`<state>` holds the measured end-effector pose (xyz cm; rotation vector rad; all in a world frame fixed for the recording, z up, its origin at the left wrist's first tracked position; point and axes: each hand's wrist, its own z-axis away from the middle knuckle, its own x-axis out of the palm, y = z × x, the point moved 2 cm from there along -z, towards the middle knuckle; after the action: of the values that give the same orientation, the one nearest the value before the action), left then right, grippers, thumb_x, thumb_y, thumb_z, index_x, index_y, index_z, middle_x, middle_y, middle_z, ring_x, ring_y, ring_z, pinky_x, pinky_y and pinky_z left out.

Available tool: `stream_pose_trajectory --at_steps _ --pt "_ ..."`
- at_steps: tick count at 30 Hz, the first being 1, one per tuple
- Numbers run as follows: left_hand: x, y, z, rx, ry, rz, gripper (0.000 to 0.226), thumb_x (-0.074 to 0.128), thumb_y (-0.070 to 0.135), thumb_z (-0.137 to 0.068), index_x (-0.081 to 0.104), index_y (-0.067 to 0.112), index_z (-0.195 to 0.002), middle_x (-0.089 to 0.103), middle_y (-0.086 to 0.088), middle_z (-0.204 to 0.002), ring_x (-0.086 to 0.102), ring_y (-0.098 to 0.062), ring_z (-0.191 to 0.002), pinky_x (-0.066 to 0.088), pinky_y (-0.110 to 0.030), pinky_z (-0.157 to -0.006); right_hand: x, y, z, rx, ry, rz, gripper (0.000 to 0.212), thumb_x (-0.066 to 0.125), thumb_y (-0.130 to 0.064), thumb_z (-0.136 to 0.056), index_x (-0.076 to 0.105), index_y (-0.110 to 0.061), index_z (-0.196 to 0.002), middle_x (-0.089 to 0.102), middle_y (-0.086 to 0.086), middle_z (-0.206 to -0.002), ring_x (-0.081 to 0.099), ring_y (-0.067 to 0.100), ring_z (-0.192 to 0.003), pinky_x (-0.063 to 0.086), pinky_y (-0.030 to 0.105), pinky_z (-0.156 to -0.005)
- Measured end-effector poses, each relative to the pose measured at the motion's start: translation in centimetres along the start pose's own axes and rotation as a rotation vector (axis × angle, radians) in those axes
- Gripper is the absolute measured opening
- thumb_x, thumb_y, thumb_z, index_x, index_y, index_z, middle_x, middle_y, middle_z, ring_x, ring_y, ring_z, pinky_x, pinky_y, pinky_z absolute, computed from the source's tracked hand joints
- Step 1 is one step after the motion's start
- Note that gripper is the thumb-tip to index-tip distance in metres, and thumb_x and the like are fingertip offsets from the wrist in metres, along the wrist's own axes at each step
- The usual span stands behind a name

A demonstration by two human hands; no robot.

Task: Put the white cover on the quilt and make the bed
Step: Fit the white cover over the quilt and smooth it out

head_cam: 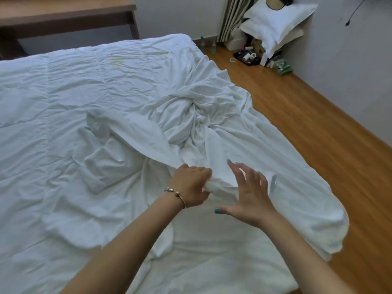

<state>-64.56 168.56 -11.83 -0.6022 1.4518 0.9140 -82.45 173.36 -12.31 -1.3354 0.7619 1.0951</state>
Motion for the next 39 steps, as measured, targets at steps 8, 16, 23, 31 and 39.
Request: stream_pose_trajectory --at_steps 8,16,23,31,39 --pt "-0.5 -1.5 8.0 0.060 0.055 0.180 0.027 0.051 0.006 -0.085 0.055 0.021 -0.108 0.055 0.005 -0.103 0.055 -0.019 -0.092 0.032 -0.029 -0.062 -2.7 -9.0 5.5 -0.228 0.088 -0.530 0.027 0.059 -0.002 -0.084 0.073 -0.024 -0.081 0.071 -0.014 -0.078 0.066 0.006 -0.075 0.049 0.017 -0.069" --pt "-4.3 -4.6 8.3 -0.231 0.113 -0.079 0.019 0.044 0.021 -0.094 0.055 0.019 -0.110 0.064 -0.002 -0.109 0.062 -0.028 -0.098 0.035 -0.031 -0.069 -7.5 -3.2 6.4 0.209 0.183 -0.038 0.028 0.071 -0.026 -0.085 0.057 -0.044 -0.102 0.052 -0.009 -0.113 0.052 0.018 -0.118 0.038 0.028 -0.093" --pt "-5.5 3.2 9.4 -0.157 0.331 0.204 0.018 0.055 0.016 -0.088 0.056 0.021 -0.106 0.058 0.003 -0.101 0.061 -0.029 -0.084 0.039 -0.032 -0.062 -6.2 -8.6 6.6 -0.184 0.203 -0.291 0.040 0.064 0.004 -0.074 0.069 -0.023 -0.103 0.070 -0.007 -0.085 0.066 0.016 -0.078 0.052 0.040 -0.069" --pt "-3.1 -4.1 13.2 -0.750 0.507 0.317 0.033 0.050 0.002 -0.084 0.067 0.016 -0.109 0.068 -0.013 -0.100 0.063 -0.038 -0.092 0.045 -0.037 -0.066 -10.5 0.0 8.1 0.066 0.385 -0.600 0.046 0.056 0.014 -0.077 0.066 -0.031 -0.078 0.067 -0.012 -0.080 0.062 0.014 -0.082 0.045 0.018 -0.067" --pt "-8.1 9.4 11.9 -0.340 0.490 0.255 0.018 0.064 0.032 -0.081 0.060 0.022 -0.095 0.067 0.003 -0.082 0.063 -0.027 -0.074 0.033 -0.028 -0.056 -8.1 -7.6 7.1 -0.384 0.149 -0.265 0.036 0.051 -0.006 -0.064 0.069 -0.024 -0.090 0.069 -0.004 -0.073 0.066 0.022 -0.069 0.051 0.038 -0.061"
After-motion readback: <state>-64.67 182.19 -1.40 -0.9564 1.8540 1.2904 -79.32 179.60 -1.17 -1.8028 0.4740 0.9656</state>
